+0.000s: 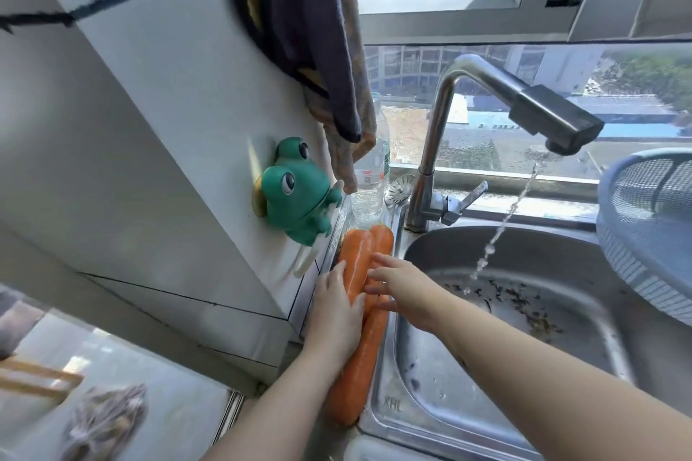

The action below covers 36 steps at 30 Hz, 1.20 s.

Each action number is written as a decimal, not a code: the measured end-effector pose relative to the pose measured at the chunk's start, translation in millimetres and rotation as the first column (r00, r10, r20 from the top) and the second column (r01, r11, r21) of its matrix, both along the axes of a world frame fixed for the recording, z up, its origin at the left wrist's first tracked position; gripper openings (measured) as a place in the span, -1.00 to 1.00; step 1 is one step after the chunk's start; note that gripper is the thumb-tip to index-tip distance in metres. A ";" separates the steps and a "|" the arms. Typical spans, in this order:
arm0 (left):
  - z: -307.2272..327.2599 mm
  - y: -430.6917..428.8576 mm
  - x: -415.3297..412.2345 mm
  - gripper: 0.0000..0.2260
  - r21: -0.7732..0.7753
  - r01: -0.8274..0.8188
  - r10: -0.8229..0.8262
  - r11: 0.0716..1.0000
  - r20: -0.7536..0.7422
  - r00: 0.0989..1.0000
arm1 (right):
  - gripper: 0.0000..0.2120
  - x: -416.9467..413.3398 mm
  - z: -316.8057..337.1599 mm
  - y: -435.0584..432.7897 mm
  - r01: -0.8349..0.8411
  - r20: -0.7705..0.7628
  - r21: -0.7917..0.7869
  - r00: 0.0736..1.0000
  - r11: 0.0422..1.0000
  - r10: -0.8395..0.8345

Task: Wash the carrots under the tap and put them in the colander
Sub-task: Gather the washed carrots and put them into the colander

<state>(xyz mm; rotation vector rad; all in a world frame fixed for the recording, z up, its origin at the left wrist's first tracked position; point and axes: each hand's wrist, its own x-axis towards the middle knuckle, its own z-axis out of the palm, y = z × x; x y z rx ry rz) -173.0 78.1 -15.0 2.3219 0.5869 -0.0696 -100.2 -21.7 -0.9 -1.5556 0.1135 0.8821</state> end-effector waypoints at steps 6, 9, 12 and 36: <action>-11.2 4.1 5.2 -0.38 0.152 0.064 -0.050 0.986 -0.096 0.994 | -0.53 2.8 -4.4 4.0 -0.077 0.117 -0.082 0.989 0.994 0.086; -8.1 2.9 3.9 -0.35 0.195 0.101 -0.078 0.976 -0.124 0.989 | -0.56 2.3 -5.6 -1.0 -0.106 0.136 -0.094 0.984 0.990 0.118; -4.0 1.6 2.1 -0.37 0.288 0.150 -0.114 0.946 -0.138 0.984 | -0.62 2.6 -8.2 -14.5 -0.104 0.134 -0.069 0.985 0.992 0.112; 28.5 -93.9 94.6 -0.76 -0.509 0.161 -0.207 0.846 -0.035 0.978 | -0.74 133.9 50.0 -135.7 0.330 0.113 0.047 0.936 0.943 -0.334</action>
